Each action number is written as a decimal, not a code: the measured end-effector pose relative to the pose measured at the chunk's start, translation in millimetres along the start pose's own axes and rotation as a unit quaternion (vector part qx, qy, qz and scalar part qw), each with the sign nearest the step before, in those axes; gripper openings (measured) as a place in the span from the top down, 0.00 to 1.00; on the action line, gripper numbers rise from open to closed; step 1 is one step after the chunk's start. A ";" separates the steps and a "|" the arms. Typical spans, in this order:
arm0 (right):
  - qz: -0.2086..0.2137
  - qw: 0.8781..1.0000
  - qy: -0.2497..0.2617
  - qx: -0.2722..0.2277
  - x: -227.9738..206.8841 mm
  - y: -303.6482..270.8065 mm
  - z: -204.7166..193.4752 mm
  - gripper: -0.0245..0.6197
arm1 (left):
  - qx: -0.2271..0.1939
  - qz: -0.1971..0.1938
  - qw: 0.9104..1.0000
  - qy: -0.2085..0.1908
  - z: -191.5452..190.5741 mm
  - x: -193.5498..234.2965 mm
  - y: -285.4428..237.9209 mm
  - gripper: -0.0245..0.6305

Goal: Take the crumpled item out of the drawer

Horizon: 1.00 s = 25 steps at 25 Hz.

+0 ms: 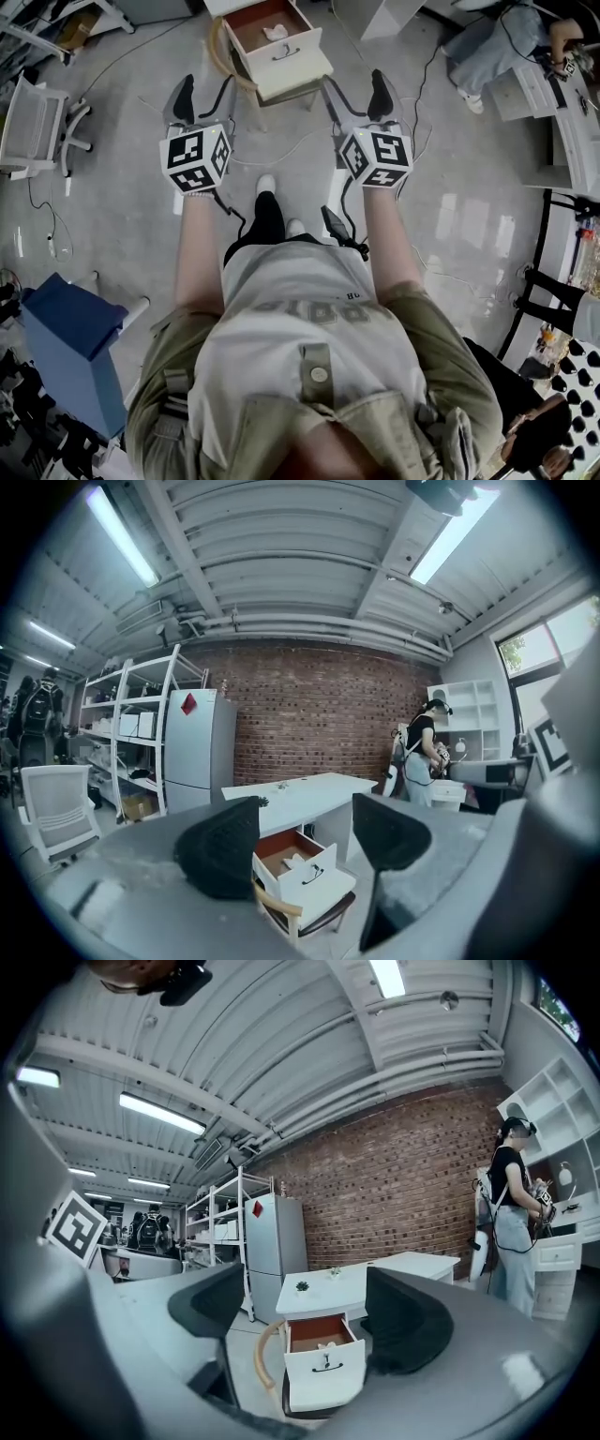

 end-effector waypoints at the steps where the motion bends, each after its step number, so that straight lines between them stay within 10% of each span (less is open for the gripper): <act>1: -0.002 1.000 0.000 -0.001 -0.8 -11.0 2.6 0.35 | 0.000 -0.003 1.000 -0.002 3.8 5.7 -10.6 0.48; 25: -0.017 1.000 0.009 -0.012 1.6 -208.2 17.6 0.35 | -0.007 -0.030 0.999 -0.010 45.5 130.3 -173.0 0.48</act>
Point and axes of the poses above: the fingertips, and each gripper's own axes: y backward along the fingers, x to its left, z out of its top, the point moved 10 cm from there along y, backward along the fingers, and after that the axes turned 5 degrees about -z, right-handed, at the moved point
